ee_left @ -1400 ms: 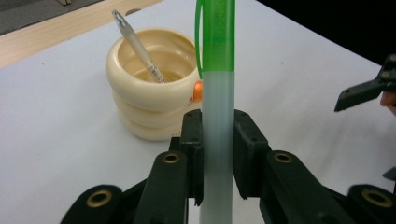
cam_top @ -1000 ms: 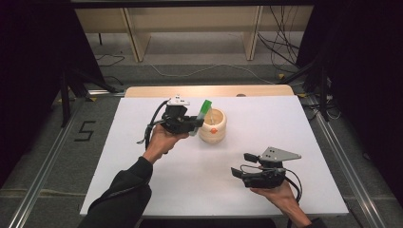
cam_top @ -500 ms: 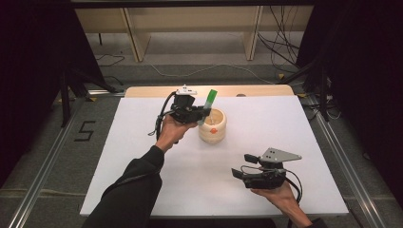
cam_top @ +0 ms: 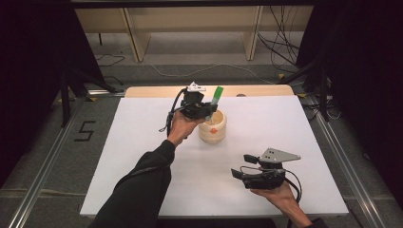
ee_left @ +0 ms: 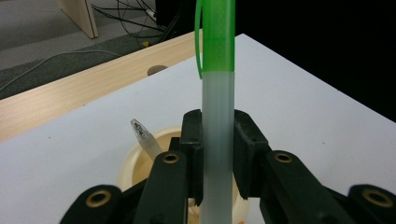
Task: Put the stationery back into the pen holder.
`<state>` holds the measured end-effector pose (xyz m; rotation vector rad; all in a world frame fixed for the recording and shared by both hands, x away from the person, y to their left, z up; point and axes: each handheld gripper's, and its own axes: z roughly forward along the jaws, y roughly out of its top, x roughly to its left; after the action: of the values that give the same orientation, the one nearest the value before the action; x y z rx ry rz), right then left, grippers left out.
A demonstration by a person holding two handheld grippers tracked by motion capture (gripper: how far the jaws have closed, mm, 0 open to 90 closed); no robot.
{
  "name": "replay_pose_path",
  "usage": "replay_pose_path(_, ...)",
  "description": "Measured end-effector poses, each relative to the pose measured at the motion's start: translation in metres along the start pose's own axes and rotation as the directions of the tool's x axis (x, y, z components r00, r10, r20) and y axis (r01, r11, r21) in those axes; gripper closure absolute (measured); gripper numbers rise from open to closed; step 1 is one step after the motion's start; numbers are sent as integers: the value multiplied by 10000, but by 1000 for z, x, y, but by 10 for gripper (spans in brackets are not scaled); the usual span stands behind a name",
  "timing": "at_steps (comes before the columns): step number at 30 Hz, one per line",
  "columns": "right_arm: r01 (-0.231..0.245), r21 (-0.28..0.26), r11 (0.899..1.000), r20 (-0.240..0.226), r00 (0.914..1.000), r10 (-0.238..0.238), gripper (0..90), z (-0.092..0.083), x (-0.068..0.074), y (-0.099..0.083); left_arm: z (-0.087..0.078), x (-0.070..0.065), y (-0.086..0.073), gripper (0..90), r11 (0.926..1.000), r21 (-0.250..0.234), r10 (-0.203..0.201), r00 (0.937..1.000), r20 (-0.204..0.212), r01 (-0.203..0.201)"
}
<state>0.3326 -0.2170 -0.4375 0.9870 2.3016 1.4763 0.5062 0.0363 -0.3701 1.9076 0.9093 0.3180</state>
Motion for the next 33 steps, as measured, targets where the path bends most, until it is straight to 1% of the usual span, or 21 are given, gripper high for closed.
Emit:
replay_pose_path(3,20,27,10000,8,10000,-20,261,0,0,0,4,1,0,760,10000,5,-63,10000,-66,63)
replay_pose_path(6,17,55,10000,42,10000,-17,262,0,0,0,9,2,-2,760,9997,-10,-228,9997,-89,228)
replay_pose_path(7,17,63,10000,59,10000,-18,262,0,0,0,10,3,-3,760,9998,38,-171,9998,-111,172)
replay_pose_path(9,17,44,10000,12,10000,-17,262,0,0,0,14,2,-5,760,9996,13,-271,9995,-155,271)
replay_pose_path(10,28,38,10000,4,10000,-28,262,0,0,0,15,2,-5,760,9995,78,-303,9995,-114,303)
replay_pose_path(11,35,48,10000,2,10000,-35,262,1,0,0,16,2,-6,760,9993,8,-386,9992,-91,386)
replay_pose_path(13,52,36,10000,-14,10000,-52,262,1,0,0,18,2,-8,759,9988,50,-477,9988,-73,477)
replay_pose_path(14,22,54,10000,-6,10000,-22,263,1,0,0,20,2,-8,759,9992,100,-386,9991,-151,388)
replay_pose_path(17,-1,95,10000,2,10000,1,263,1,0,0,23,2,-10,759,9986,149,-507,9985,-189,510)
replay_pose_path(19,47,54,10000,-30,10000,-47,263,1,0,0,24,3,-11,757,9991,185,-378,9989,-264,383)
replay_pose_path(20,8,31,10000,-44,10000,-8,263,1,0,0,25,2,-11,757,9988,169,-457,9986,-276,461)
replay_pose_path(23,21,45,10000,-68,10000,-21,264,0,0,0,25,1,-12,752,9989,173,-437,9984,-371,444)
replay_pose_path(24,17,45,10000,-74,10000,-16,264,0,0,0,24,0,-12,730,9987,118,-485,9981,-378,490)
replay_pose_path(25,19,43,10000,-76,10000,-19,265,0,0,0,24,0,-12,682,9985,120,-530,9975,-471,536)
replay_pose_path(26,0,55,10000,-76,10000,0,265,0,0,0,24,-1,-11,613,9982,229,-544,9969,-574,558)
replay_pose_path(27,4,57,10000,-73,10000,-3,265,0,0,0,24,-2,-10,521,9979,441,-444,9967,-676,475)
replay_pose_path(28,37,46,10000,-74,10000,-37,265,0,-1,0,23,-3,-10,449,9980,432,-420,9962,-763,454)
replay_pose_path(29,36,47,10000,-45,10000,-35,265,0,-1,0,20,-4,-9,408,9980,465,-399,9963,-767,436)
replay_pose_path(30,24,10,10000,-34,10000,-24,265,0,-1,0,18,-6,-8,363,9980,361,-491,9963,-701,517)
replay_pose_path(31,18,-18,10000,-51,10000,-18,265,0,-1,0,15,-7,-7,325,9980,407,-464,9969,-633,490)
replay_pose_path(33,32,-58,10000,-51,10000,-32,265,0,-2,0,10,-8,-5,291,9980,490,-358,9972,-659,390)
